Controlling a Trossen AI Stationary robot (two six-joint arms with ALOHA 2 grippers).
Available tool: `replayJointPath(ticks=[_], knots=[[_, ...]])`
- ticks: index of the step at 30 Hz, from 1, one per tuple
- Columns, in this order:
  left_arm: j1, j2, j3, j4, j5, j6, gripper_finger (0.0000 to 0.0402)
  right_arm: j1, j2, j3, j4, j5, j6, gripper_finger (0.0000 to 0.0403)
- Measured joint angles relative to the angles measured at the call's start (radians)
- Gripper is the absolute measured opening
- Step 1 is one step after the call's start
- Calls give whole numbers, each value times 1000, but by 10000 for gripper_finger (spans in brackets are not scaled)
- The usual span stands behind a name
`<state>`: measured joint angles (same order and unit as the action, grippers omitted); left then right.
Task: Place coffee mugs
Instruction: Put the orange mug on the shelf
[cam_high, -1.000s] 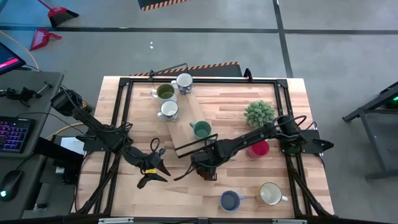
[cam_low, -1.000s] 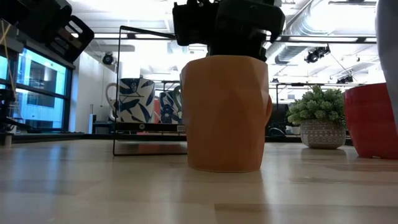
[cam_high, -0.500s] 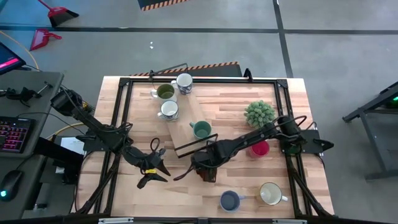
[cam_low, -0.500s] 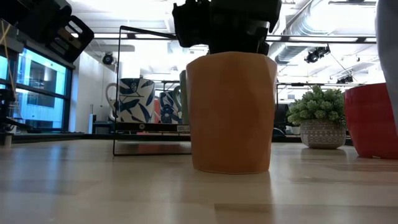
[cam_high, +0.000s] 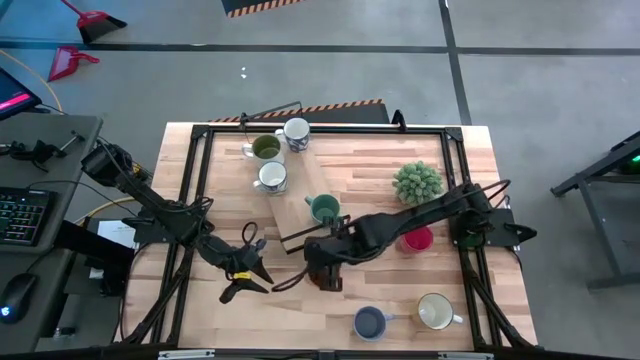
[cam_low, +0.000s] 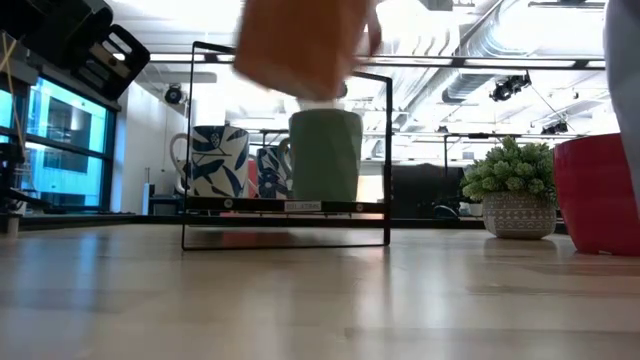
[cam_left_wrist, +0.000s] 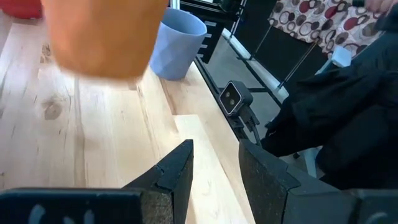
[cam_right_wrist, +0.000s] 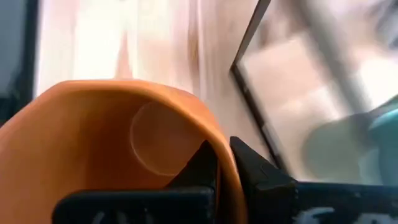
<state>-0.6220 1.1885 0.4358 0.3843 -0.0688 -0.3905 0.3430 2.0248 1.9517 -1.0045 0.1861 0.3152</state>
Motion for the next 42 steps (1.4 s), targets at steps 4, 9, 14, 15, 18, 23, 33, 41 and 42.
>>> replayJointPath(ticks=[4, 9, 14, 15, 18, 23, 33, 41, 42], knots=[[0, 0, 0, 0, 5, 0, 117, 9, -15, 116, -55, 94, -2, 1], [0, 0, 0, -2, 4, 0, 117, -21, -16, 228, -83, 178, -45, 1], [0, 0, 0, -2, 4, 0, 117, -107, -16, 321, -125, 246, -97, 0], [0, 0, 0, -2, 4, 0, 117, -129, -16, 340, -135, 262, -112, 0], [0, 0, 0, -2, 4, 0, 117, -208, -18, 377, -154, 285, -167, 0], [0, 0, 0, -5, 4, 0, 117, -369, -18, 376, -140, 181, -201, 0], [0, 0, 0, -8, 1, 0, 117, -616, 33, 356, -88, -4, -175, 0], [2, 0, 0, -18, 1, -1, 117, -663, 140, 356, -109, -90, -130, 0], [2, 0, 0, -18, 1, -1, 117, -663, 152, 356, -123, -104, -125, 0]])
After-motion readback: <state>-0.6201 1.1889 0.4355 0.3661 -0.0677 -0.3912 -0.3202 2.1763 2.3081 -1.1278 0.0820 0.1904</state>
